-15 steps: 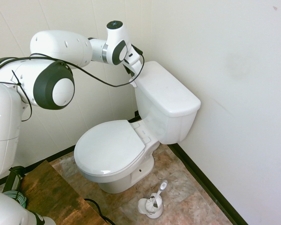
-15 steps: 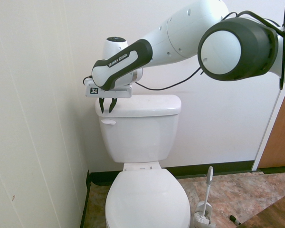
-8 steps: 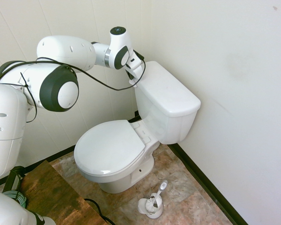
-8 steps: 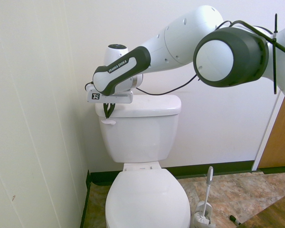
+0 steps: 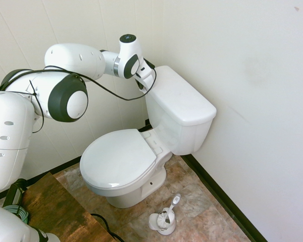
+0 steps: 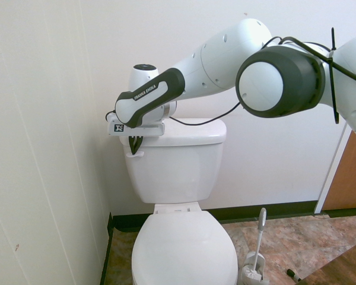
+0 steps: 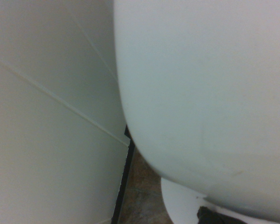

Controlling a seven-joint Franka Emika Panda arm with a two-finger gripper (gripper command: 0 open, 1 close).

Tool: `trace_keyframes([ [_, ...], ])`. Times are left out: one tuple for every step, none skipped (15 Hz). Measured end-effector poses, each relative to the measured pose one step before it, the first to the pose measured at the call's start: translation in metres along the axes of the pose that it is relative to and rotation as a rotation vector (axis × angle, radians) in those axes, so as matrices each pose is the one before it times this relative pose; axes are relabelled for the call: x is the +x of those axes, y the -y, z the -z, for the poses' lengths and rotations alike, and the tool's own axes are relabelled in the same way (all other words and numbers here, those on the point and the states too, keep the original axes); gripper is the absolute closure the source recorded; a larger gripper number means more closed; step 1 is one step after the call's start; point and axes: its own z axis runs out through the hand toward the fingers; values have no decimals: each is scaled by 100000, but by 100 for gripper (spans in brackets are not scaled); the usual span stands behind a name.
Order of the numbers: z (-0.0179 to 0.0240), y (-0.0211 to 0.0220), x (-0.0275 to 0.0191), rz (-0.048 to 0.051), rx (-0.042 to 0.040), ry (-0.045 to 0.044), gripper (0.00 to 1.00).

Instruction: Flush the toilet

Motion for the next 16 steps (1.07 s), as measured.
trace_keyframes([
  [-449,-84,-142,120,-410,200,100],
  [-401,-51,-148,147,-296,175,100],
  [-174,128,-206,274,178,66,100],
  [-197,17,-146,172,-116,97,100],
  [36,62,-14,45,141,-51,100],
  [183,119,102,-39,379,-230,100],
  [340,181,145,-50,599,-358,100],
  [503,203,177,-116,661,-554,100],
  [673,254,137,-60,611,-954,100],
  [614,244,-130,63,-66,-782,100],
  [692,361,-264,349,353,-1497,100],
  [866,458,-319,413,805,-1178,100],
  [982,420,-293,512,513,-1086,100],
  [921,323,-277,242,397,-809,100],
  [834,216,-284,388,365,-667,100],
  [888,127,-181,129,403,-471,100],
])
